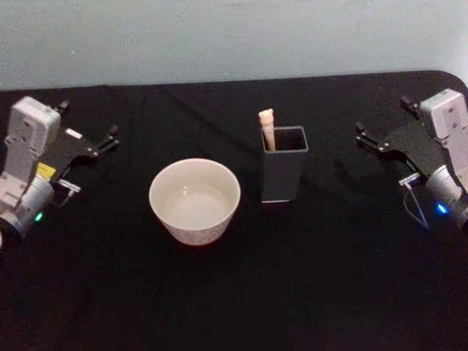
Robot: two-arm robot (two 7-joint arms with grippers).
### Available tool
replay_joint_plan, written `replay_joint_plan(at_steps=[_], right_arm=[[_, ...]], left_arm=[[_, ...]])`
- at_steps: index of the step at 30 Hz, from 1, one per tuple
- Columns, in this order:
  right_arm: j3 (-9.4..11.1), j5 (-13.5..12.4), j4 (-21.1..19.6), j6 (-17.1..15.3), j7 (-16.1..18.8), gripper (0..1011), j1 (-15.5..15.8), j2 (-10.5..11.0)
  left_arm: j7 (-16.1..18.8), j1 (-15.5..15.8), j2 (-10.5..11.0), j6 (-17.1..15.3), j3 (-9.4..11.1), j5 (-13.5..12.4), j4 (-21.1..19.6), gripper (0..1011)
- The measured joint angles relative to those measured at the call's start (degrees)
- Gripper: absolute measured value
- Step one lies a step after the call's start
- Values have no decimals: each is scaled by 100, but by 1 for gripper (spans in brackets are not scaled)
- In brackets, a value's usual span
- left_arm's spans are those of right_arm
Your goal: Pick up the stirring spoon with one hand, stir inside the cup, then place it back in its original position.
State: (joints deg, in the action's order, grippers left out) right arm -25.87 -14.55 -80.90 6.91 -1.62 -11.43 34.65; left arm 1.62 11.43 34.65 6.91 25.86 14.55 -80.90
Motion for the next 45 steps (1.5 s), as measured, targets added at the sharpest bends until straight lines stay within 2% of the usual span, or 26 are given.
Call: replay_joint_plan(at_steps=[38,45], right_arm=[[4,1,-1,-1,1,1002,2,-1],[160,-77,-372,-183,178,1002,133,21]], left_arm=[[0,0,0,0,0,0,0,1001],[0,0,0,0,0,0,0,1001]])
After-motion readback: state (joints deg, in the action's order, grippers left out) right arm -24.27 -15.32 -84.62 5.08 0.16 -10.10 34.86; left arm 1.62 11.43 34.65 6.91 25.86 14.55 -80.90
